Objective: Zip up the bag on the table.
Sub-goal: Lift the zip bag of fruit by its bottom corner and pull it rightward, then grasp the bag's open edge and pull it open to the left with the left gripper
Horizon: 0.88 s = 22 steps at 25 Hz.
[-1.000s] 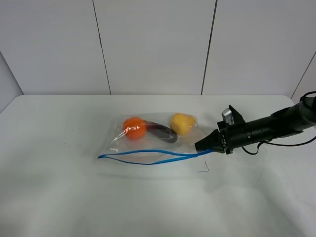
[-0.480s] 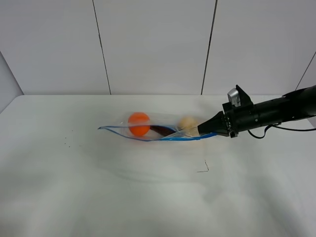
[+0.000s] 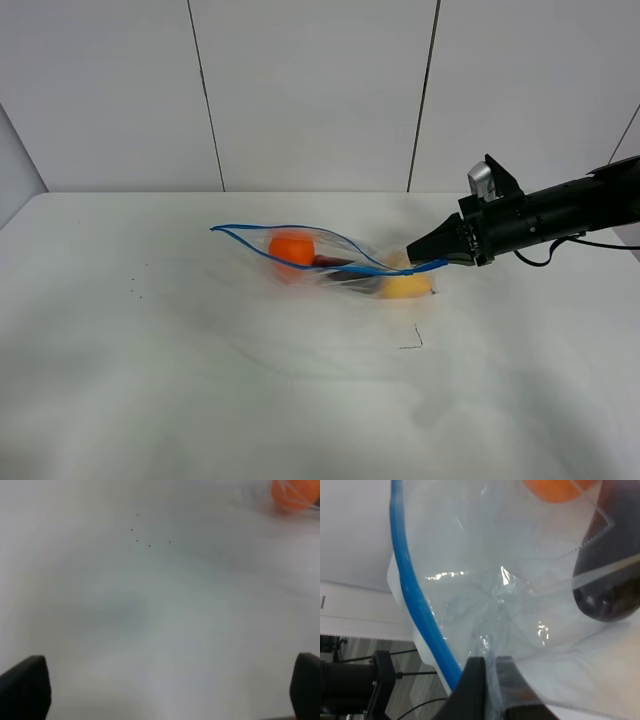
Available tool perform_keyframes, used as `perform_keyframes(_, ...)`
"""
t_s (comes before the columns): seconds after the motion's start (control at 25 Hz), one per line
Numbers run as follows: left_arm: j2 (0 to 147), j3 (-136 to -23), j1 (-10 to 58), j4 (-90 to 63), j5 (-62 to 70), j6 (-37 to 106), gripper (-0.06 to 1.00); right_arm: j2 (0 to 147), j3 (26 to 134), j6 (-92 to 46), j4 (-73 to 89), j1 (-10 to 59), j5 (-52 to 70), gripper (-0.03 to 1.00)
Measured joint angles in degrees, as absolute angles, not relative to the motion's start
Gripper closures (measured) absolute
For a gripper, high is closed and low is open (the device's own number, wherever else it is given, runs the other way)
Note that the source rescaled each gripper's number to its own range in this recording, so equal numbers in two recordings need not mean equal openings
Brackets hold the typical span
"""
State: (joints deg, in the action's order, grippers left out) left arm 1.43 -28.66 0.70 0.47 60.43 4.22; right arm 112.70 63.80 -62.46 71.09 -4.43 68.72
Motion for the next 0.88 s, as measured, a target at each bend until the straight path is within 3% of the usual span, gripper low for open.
perform_keyframes(0.2,11.8,-30.8,0.7,-0.5,57.5,11.5,-0.05,112.7,63.8,-62.2,70.6,-4.4,68.7,0.97)
perform_keyframes(0.56,45.0,-44.6,1.5,-2.9,43.4,24.4,-0.03,112.7,63.8,-60.5,68.7,-4.4,68.6,0.97)
perform_keyframes(0.72,50.0,-47.6,10.1,-2.4,39.8,26.7,-0.02,112.7,63.8,-60.5,68.7,-4.4,68.6,0.97)
perform_keyframes(0.88,50.6,-47.3,27.5,5.8,32.7,23.6,-0.02,112.7,63.8,-60.1,68.7,-4.4,68.3,0.97)
